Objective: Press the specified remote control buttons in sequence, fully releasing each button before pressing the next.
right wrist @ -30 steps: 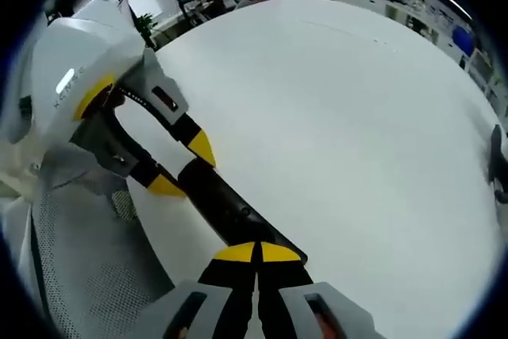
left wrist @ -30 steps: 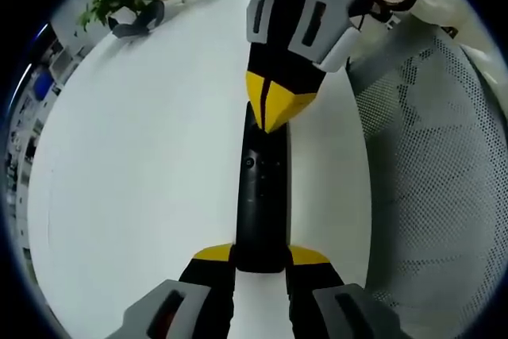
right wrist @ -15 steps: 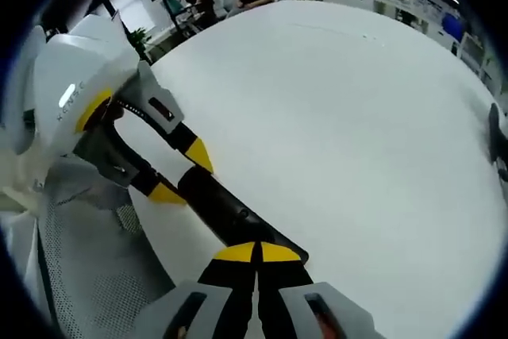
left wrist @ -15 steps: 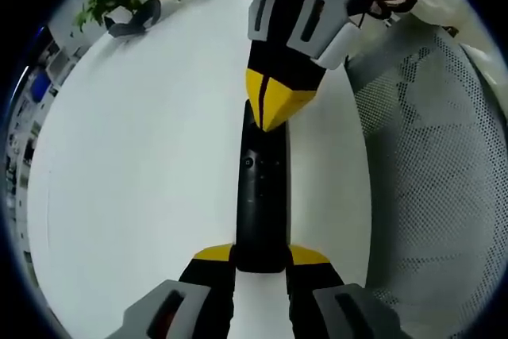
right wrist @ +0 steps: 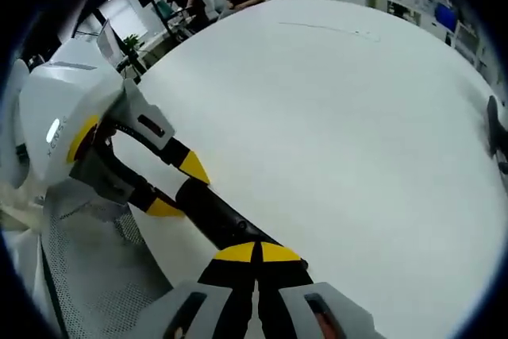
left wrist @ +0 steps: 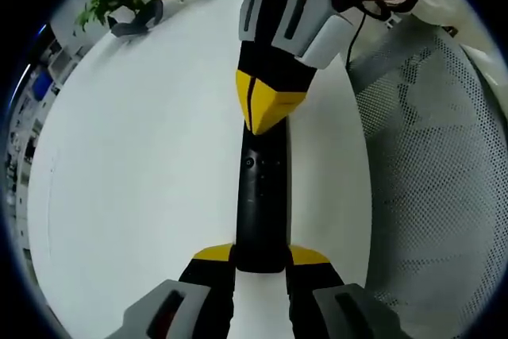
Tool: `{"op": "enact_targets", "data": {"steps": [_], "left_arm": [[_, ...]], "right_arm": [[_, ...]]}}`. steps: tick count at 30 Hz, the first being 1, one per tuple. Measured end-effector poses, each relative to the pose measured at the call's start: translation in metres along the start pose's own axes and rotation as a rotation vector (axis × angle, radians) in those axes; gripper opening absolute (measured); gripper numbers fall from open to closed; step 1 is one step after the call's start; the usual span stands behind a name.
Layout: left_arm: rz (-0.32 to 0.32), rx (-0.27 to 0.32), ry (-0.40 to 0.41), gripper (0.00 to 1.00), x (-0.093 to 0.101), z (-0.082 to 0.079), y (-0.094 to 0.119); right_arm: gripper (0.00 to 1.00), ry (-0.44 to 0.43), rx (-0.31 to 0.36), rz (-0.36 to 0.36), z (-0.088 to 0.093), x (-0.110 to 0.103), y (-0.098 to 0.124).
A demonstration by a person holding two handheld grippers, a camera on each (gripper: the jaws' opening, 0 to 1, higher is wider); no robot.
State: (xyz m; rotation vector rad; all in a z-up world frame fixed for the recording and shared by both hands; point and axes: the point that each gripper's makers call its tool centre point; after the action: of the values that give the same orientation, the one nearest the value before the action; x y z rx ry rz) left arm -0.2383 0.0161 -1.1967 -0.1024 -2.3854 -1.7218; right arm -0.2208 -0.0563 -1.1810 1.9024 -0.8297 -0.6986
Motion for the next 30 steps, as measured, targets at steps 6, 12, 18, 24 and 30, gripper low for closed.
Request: {"op": "enact_targets", "data": {"steps": [6,12,18,24,30], "left_arm": [[0.001,0.001,-0.001,0.23,0.0004,0.0001,0.0001],[0.001,0.007,0.0,0.23,0.0004,0.0001,0.0003],[0.002,0.008,0.0,0.23,0.0002,0.0002,0.0004],[0.004,0.006,0.001,0.23,-0.0001,-0.0003,0.0005],[0.003,0.003,0.004,0.23,-0.0002,-0.0004,0.0004]], "right_arm": [[0.0,-0.032,0.004,-0.001,-0.0035,-0.0015,-0.0012],[0.0,-0.032,0.001,0.002,-0.0025,-0.0019,-0.0032],[0.0,0.007,-0.009,0.024,-0.0025,-0.0036,-0.0045],[0.0,0.019,-0.005,0.029,-0.0018,-0.002,-0.0052],[0.0,-0.017,0.004,0.014,-0.0021,-0.0006,-0.0057]]}}
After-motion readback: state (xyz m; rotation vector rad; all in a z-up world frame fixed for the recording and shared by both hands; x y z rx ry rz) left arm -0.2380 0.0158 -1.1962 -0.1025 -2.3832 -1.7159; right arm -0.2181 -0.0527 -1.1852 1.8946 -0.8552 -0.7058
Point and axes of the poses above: the point that each gripper's makers call its tool centre point, and the gripper's own axes: y roughly backward along the fingers, x roughly to its right, z roughly out of its underside, and after that the axes turned 11 degrees about z, right-handed
